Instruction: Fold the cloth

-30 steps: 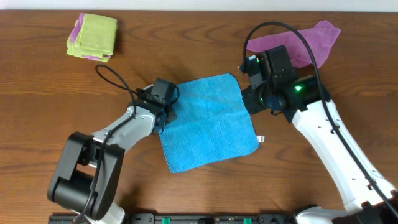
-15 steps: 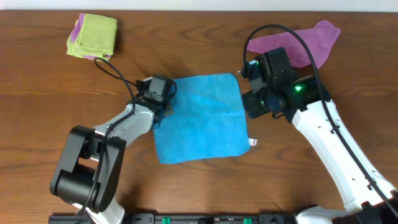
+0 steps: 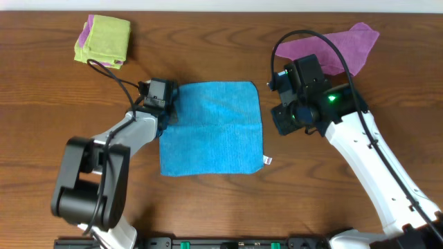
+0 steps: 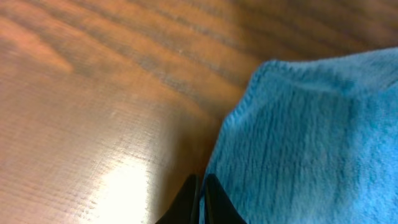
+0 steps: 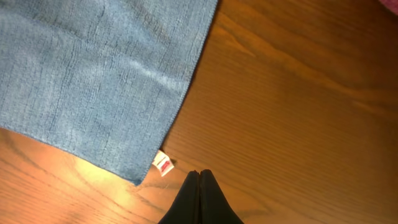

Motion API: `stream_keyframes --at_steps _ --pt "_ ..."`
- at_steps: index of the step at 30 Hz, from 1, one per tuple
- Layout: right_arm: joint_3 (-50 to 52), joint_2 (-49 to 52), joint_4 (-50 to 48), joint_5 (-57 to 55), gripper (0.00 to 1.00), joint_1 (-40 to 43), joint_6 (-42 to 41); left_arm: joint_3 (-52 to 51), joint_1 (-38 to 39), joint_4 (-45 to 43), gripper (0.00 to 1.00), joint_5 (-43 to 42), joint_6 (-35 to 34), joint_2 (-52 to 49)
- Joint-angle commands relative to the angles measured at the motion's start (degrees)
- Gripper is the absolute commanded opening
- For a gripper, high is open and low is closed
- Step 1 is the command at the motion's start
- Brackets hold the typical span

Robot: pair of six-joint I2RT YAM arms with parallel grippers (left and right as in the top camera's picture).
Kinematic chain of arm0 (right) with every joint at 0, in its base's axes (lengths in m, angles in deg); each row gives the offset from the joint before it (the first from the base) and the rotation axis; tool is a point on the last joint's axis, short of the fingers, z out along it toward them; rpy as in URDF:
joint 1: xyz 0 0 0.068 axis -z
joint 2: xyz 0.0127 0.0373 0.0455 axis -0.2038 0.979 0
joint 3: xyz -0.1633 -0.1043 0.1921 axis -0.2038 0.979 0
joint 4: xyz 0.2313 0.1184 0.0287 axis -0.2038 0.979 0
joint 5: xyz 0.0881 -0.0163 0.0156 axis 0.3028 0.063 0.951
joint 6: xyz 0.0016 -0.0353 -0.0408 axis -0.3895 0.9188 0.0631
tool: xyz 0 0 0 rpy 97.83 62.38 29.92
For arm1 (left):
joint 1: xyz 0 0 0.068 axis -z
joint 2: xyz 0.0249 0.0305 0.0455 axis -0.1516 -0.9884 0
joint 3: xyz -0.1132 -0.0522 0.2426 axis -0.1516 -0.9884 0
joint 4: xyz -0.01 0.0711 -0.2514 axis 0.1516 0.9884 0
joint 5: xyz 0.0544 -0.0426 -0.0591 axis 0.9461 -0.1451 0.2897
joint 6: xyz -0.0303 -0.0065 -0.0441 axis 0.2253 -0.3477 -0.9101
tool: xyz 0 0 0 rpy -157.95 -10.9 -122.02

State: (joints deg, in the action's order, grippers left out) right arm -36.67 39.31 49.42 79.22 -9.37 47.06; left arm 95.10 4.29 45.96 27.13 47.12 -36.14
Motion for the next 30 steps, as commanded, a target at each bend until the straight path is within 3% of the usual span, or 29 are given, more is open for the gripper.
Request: stream_keyframes --at_steps 1,5,9,12,21,25,26,28,30 --pt "-0.1 -1.2 0.0 3.6 0.01 1.2 1.4 2.4 -0.3 3.6 0.06 -1.1 -1.6 7.4" --pt "-0.1 -2.5 2.1 8.5 0.01 4.4 2.9 2.4 -1.4 12.9 0.06 -1.0 -5.3 18.3" --pt "0.3 -5.0 5.2 16.3 0.02 11.7 6.1 2.1 -5.1 27.9 0.06 -1.5 -11.0 28.0" --pt "2.8 -7.0 4.4 25.3 0.02 18.6 8.0 0.2 -8.4 35.8 0.06 -7.2 -11.6 33.6" --pt "23.7 -7.7 -4.3 42.1 0.02 21.6 8.7 -15.4 -9.4 36.9 0.06 -21.8 -16.8 42.5" --pt "31.1 -7.7 -8.8 43.9 0.03 21.6 6.2 -22.6 -9.4 33.2 0.07 -26.7 -18.8 42.5" --pt "32.1 -7.6 -9.4 44.1 0.07 21.5 6.2 -23.9 -9.4 31.6 0.10 -27.7 -19.0 42.5" --pt "33.5 -7.6 -10.5 44.1 0.21 21.2 6.2 -25.4 -9.4 29.2 0.27 -28.5 -19.0 42.5" --pt "34.3 -7.6 -11.5 44.1 0.26 21.0 6.2 -25.7 -9.4 28.1 0.41 -28.6 -18.9 42.5"
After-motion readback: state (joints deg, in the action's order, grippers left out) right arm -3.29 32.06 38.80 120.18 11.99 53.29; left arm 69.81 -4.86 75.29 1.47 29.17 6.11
